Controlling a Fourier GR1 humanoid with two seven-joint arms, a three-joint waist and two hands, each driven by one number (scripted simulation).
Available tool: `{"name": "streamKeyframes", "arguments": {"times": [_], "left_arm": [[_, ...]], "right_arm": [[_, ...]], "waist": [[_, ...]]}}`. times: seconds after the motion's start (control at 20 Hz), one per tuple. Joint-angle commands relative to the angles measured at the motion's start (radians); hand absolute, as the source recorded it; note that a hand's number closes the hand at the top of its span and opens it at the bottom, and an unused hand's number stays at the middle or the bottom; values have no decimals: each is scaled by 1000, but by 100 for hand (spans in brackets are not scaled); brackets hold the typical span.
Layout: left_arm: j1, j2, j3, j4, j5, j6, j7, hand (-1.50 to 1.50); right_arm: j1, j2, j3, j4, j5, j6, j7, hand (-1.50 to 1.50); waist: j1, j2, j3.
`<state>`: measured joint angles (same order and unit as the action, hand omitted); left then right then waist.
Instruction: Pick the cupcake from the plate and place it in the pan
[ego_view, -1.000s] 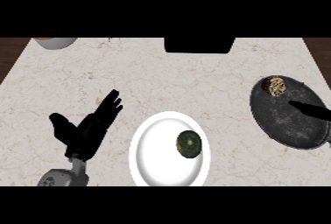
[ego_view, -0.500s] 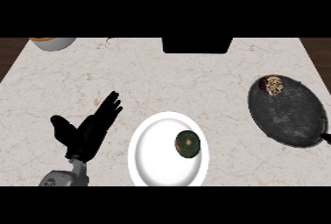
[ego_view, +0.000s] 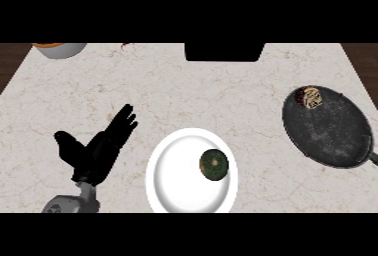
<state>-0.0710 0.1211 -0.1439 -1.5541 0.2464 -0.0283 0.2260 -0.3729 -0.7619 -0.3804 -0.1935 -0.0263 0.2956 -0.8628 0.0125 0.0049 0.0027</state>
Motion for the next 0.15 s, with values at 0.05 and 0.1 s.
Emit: {"name": "streamKeyframes", "arguments": {"times": [0.05, 0.1], "left_arm": [[30, -7, -13, -50, -39, 18, 21, 0], [20, -18, -10, 3, -24, -10, -11, 0]], "right_arm": [[61, -21, 14, -30, 0, 92, -60, -150], [64, -5, 4, -10, -2, 68, -94, -150]], "waist": [[-7, -4, -1], [-5, -2, -1]]}}
